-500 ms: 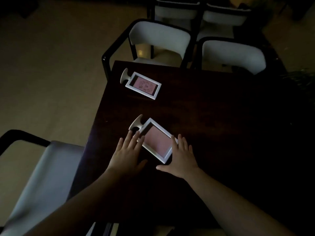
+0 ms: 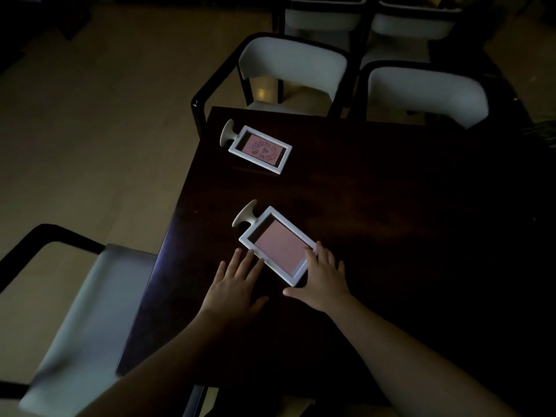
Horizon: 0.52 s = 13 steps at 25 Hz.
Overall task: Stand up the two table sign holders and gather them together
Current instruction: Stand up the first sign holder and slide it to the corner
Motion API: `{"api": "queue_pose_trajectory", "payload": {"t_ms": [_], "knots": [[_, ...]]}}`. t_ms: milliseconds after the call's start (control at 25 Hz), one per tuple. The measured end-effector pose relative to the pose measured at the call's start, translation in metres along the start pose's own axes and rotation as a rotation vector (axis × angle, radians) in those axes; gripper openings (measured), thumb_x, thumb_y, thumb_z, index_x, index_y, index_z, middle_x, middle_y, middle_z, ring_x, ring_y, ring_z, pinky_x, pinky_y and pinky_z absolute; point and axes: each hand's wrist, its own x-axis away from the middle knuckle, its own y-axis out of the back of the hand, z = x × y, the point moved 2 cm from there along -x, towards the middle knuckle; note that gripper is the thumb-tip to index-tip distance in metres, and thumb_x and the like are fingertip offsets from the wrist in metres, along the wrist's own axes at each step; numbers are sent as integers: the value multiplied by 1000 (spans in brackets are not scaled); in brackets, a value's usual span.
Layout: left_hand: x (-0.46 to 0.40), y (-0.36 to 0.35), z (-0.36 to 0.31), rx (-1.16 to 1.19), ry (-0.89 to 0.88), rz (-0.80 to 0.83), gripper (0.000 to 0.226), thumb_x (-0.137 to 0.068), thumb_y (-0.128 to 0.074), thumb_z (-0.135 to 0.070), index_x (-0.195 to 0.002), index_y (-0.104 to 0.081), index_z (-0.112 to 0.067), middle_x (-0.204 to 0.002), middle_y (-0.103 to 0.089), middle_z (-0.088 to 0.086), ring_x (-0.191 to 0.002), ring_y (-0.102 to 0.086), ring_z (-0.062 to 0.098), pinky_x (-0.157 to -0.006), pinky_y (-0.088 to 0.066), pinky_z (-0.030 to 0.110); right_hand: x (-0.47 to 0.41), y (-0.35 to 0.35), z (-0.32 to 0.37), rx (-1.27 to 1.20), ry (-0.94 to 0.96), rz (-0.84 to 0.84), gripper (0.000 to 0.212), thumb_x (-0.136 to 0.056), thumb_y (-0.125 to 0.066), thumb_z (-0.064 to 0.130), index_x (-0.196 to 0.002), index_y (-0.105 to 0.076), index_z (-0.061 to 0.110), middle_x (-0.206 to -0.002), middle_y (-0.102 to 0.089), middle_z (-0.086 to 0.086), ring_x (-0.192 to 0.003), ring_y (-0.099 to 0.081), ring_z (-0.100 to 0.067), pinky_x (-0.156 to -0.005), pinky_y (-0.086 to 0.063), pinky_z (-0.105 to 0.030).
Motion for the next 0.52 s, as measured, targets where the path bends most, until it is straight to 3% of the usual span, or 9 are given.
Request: {"api": "queue_pose_trajectory", "payload": {"t_ms": [200, 320, 520], "knots": [[4, -2, -1, -17, -1, 47, 86, -92, -38, -66, -157, 5, -29, -164, 15, 4, -147, 20, 29, -119, -1, 54, 10, -1, 6, -10, 12, -55, 108, -61, -72, 74, -145, -20, 31, -150, -26, -9, -137, -24, -31, -112, -25, -57], [7, 0, 1, 0, -6, 0, 86, -92, -39, -65, -157, 2, -27, -164, 14, 3, -148, 19, 29, -119, -1, 52, 16, 2, 12, 14, 21, -64, 108, -56, -65, 79, -143, -27, 28, -139, -35, -9, -125, -33, -29, -106, -33, -48], [2, 9, 11, 14, -57, -104, 78, -95, -45, -54, -158, -6, -26, -166, 4, 4, -149, 13, 28, -119, -5, 49, 30, 10, 20, -156, -60, 74, 118, -41, -63, 85, -139, -26, 32, -132, -31, -5, -117, -38, -23, -90, -47, -40]]}}
